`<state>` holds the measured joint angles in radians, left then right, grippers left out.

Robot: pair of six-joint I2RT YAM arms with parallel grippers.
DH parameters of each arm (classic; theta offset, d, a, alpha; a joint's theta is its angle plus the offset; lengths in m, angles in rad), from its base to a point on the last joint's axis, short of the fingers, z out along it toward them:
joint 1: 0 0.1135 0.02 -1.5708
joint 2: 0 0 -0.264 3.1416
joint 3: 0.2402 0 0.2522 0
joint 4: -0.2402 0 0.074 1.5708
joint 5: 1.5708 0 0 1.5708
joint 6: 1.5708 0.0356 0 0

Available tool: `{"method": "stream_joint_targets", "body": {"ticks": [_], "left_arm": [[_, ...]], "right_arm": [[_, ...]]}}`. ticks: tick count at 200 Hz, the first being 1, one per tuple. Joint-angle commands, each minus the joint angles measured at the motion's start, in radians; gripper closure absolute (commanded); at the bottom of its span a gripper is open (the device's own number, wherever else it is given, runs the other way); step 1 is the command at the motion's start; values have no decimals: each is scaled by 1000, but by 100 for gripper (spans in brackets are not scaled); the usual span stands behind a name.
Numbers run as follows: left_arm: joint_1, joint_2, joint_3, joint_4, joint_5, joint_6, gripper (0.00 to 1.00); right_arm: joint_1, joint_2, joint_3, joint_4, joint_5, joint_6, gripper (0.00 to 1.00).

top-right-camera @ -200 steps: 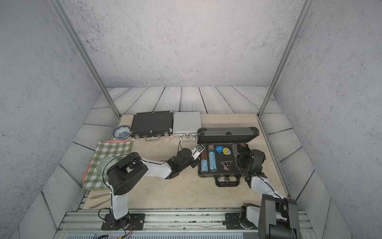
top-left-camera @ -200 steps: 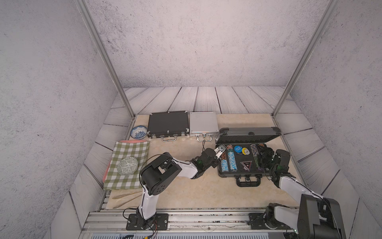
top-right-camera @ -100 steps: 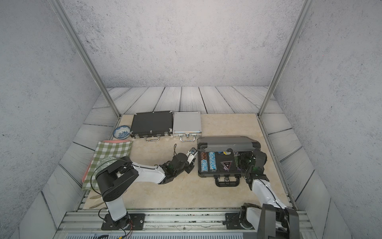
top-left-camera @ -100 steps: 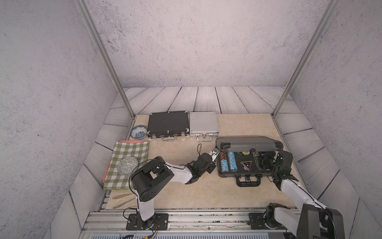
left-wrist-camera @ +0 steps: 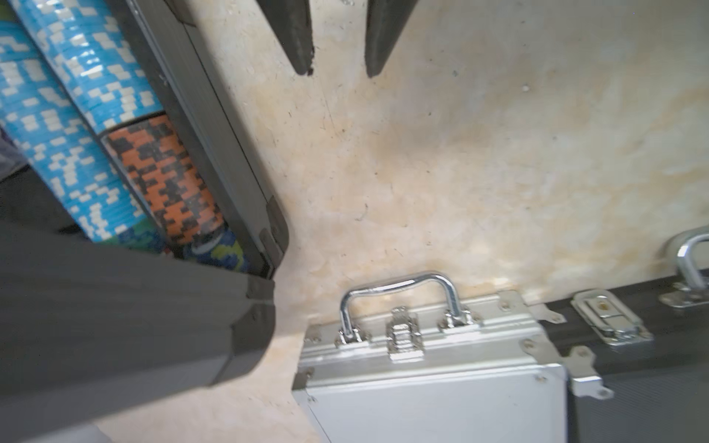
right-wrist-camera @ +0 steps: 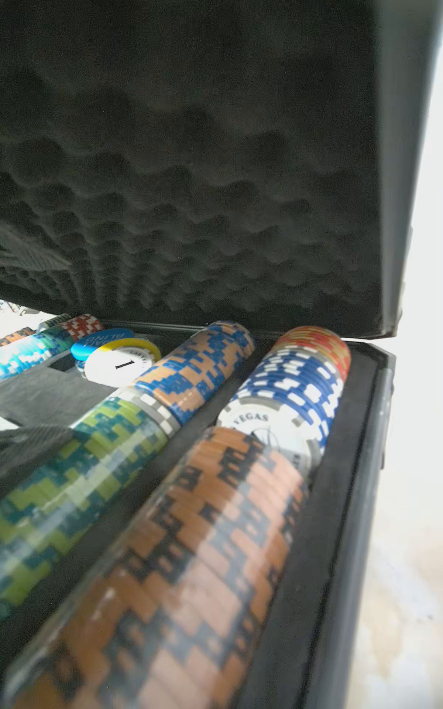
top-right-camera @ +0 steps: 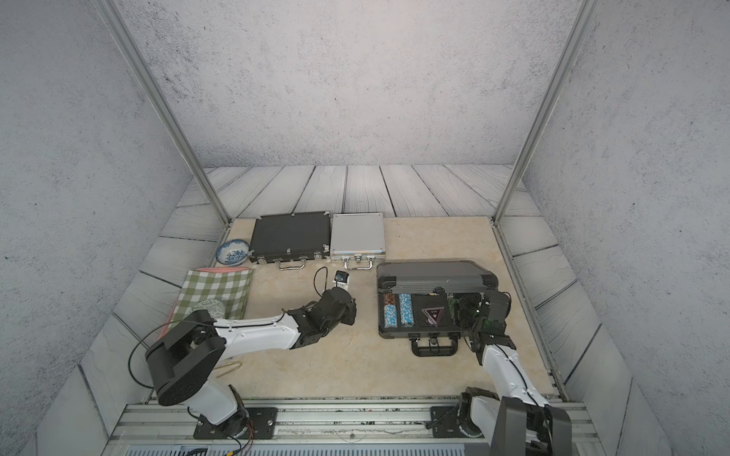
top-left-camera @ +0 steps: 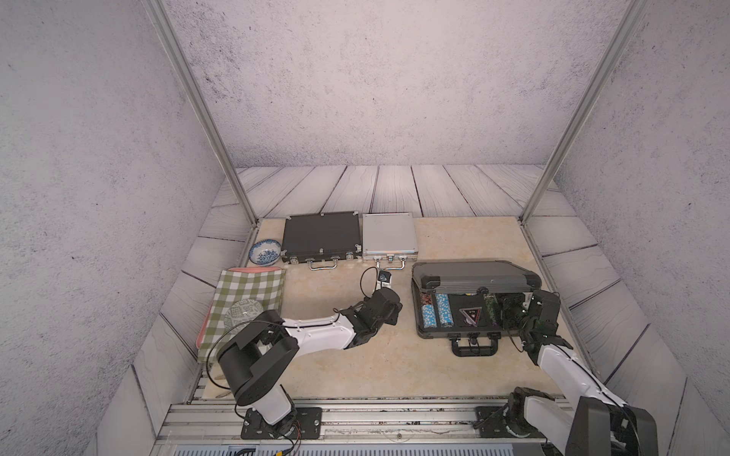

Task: Close the poker set cases
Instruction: Close the lid of the poker set case.

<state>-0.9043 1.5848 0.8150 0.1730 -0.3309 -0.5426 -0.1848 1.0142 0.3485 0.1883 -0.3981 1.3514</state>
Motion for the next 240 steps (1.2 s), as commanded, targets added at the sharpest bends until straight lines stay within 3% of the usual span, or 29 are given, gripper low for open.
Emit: {"method": "stream_joint_targets", "body": {"ticks": [1,96,203,240], "left_arm": [[20,-50,57,-119,-40,-92,69],[28,-50,322,-267,123,-11,62],[27,8,418,-258,338,-23,62],[27,31,411,-255,354,-25,62]], "right_arm": [[-2,-28,28,-151,-15,-87,34],[-2,-24,74,-290,-36,-198,34],[-2,-29,142,-476,-52,-333,31],[-2,-45,198,-595,-36,-419,31]]}}
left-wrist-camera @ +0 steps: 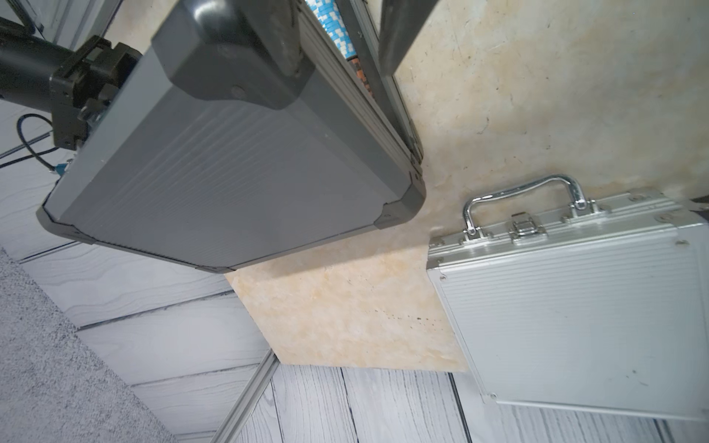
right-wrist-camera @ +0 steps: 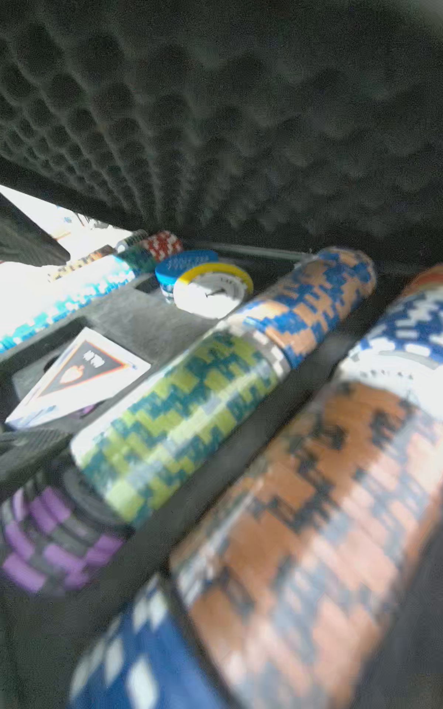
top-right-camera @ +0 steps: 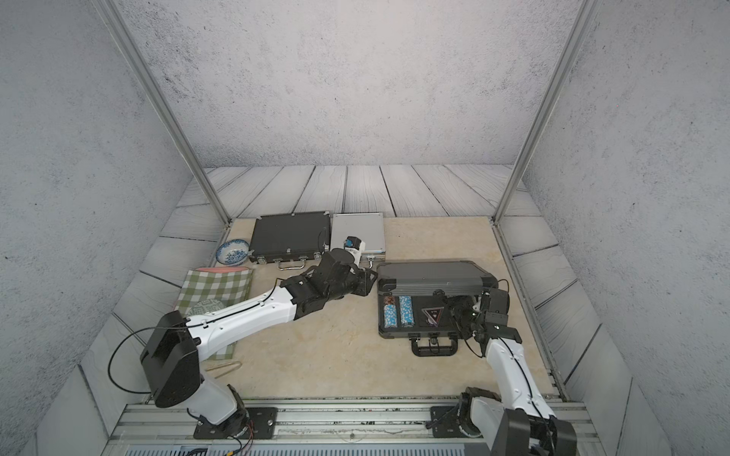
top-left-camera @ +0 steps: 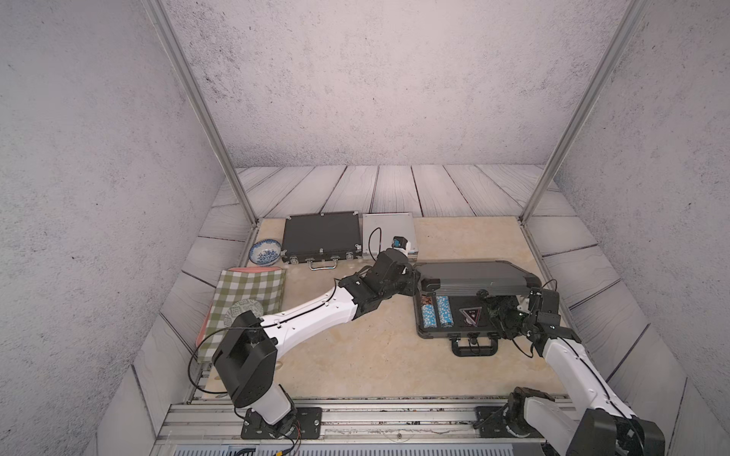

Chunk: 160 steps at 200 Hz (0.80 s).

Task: Close the poker set cases
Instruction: Close the lid of the poker set case.

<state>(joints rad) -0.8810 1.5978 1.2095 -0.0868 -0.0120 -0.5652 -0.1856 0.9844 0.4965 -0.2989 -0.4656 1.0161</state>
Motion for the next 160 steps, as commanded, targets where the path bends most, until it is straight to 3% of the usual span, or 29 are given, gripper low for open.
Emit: {"method": "stream_joint_targets", "body": {"ticks": [1,50,98,160], "left_arm": [[4,18,15,5,34,-3,62],[4,56,21,-10,25,15,63],[3,60,13,-18,20,21,63],[2,51,6,-35,7,44,63]], "right_arm": [[-2,-17,50,-111,31,-87,31],[-2,-20,103,-287,64,-163,31],[-2,-33,64,-342,59,-149,31],[-2,-71,103,-495,103,-238,30]]}}
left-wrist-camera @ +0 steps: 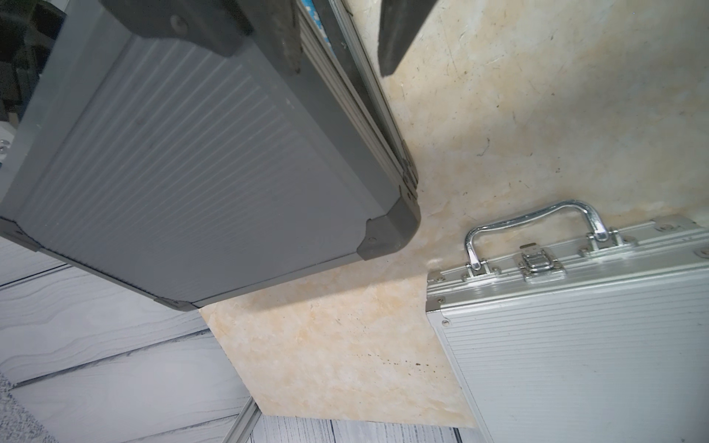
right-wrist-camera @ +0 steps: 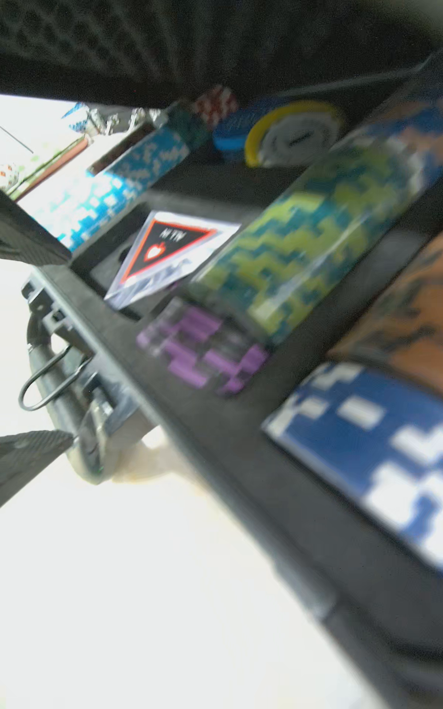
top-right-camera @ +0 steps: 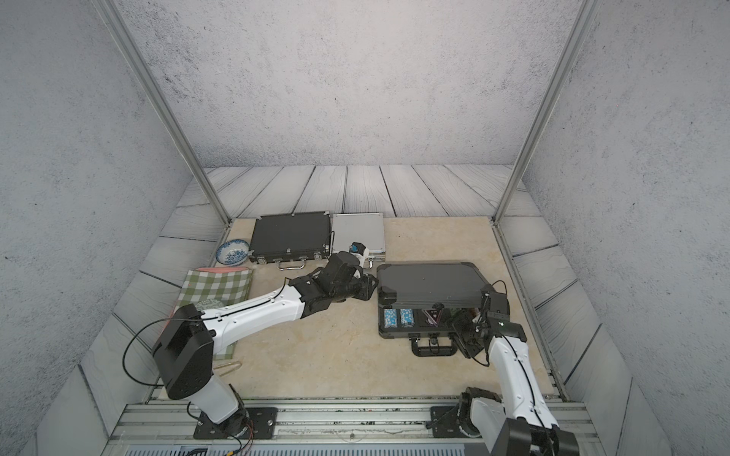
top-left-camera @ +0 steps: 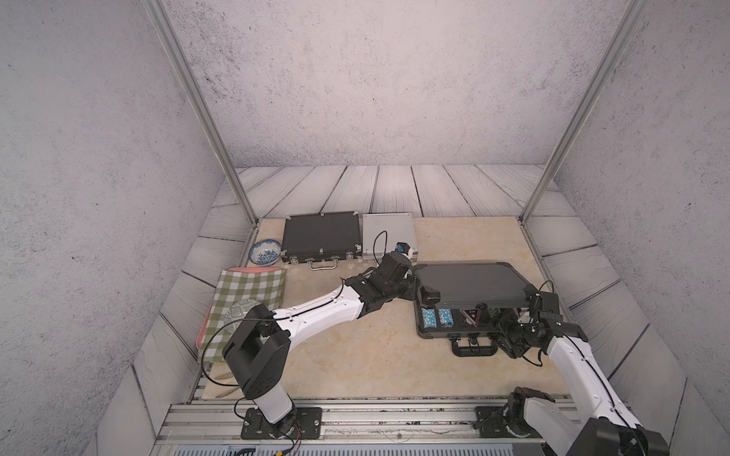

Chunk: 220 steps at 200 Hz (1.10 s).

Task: Close the poker set cases
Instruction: Close the lid of the poker set case.

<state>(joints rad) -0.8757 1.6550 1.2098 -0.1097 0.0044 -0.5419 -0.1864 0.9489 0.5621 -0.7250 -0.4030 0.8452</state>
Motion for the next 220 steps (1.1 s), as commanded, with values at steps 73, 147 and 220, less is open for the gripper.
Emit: {"method": "stream_joint_targets", "body": {"ticks": [73,147,220], "left_arm": [[-3,14,-5,-16,22,17,63],[-5,57,15,-33,43,14,65],[-10,97,43,-52,60,26,65]], "right_arm": [[-1,-35,7,-127,30,-135,30],[-1,-21,-17,-162,-6,-186,30],[-1,-69,32,-232,-54,-172,30]]}}
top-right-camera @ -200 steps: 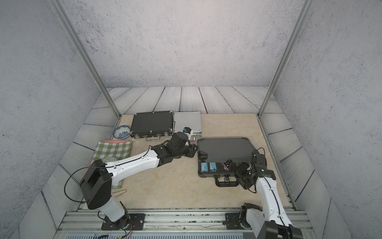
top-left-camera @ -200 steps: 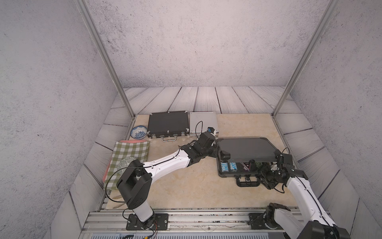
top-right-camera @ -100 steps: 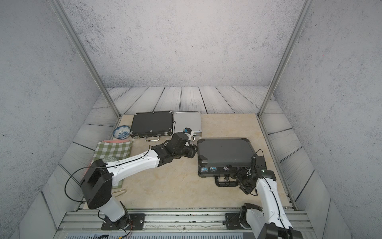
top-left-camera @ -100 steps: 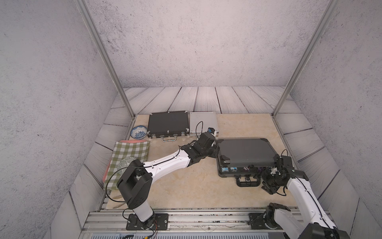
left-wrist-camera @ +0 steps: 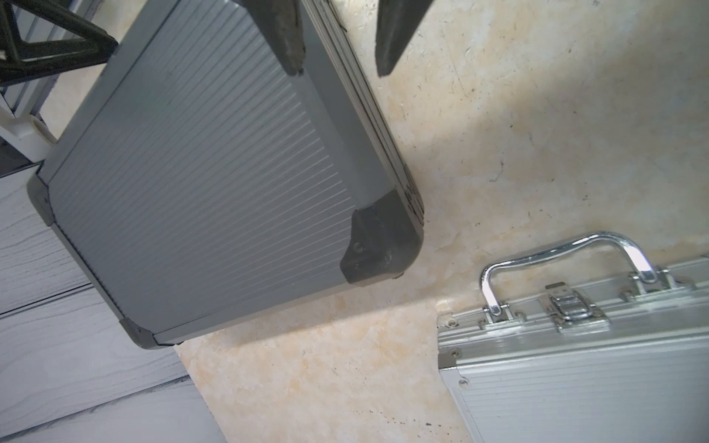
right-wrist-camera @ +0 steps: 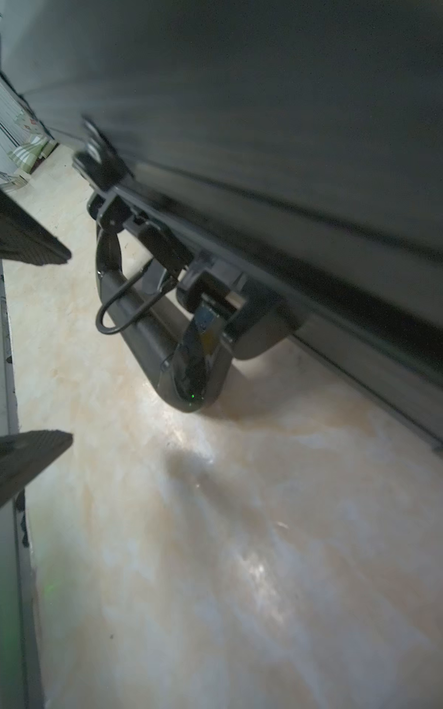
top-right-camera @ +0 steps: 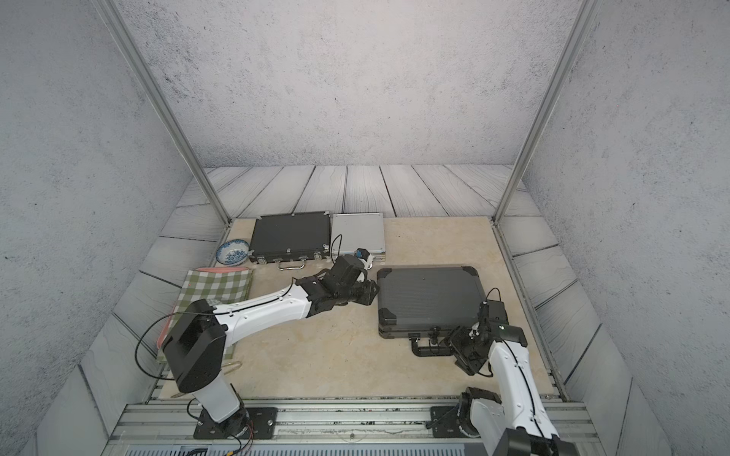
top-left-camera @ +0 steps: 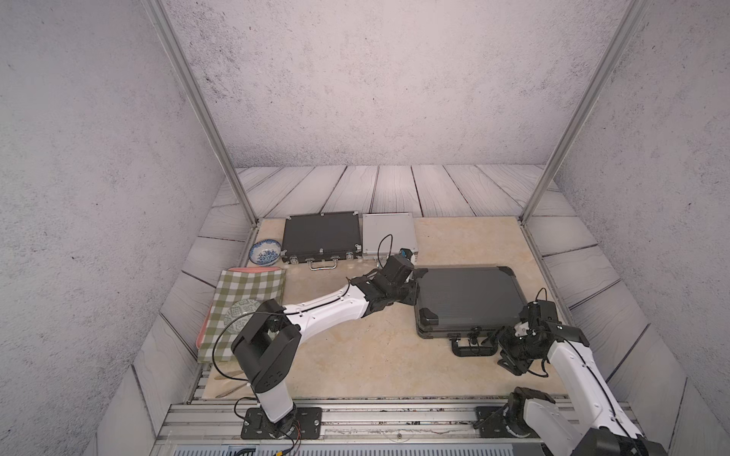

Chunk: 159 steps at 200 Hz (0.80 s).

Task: Close the poker set cases
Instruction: Close the lid of the poker set case.

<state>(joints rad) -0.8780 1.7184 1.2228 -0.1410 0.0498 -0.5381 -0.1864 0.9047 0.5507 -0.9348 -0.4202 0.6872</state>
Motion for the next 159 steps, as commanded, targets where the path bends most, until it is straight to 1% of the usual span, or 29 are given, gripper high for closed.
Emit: {"method": "stream_joint_targets", "body": {"ticks": [1,50,80,109,131,159], "left_arm": [[-7,34,31,-21,15,23,65],[-21,85,74,-53,36,60,66],[-22,123,88,-95,42,67,67],[-22,129,63,-119,-4,63,69],[-22,135,63,-152,-48,61,70],[-21,136,61,-164,-62,64,70]], "right_arm": [[-1,-25,45,-23,-39,-13,30],[4,-53,127,-53,-100,32,30],[9,-44,148,17,-123,79,30],[13,-41,190,125,-137,155,32],[34,2,238,184,-130,169,32],[79,123,282,234,-151,115,32]]}}
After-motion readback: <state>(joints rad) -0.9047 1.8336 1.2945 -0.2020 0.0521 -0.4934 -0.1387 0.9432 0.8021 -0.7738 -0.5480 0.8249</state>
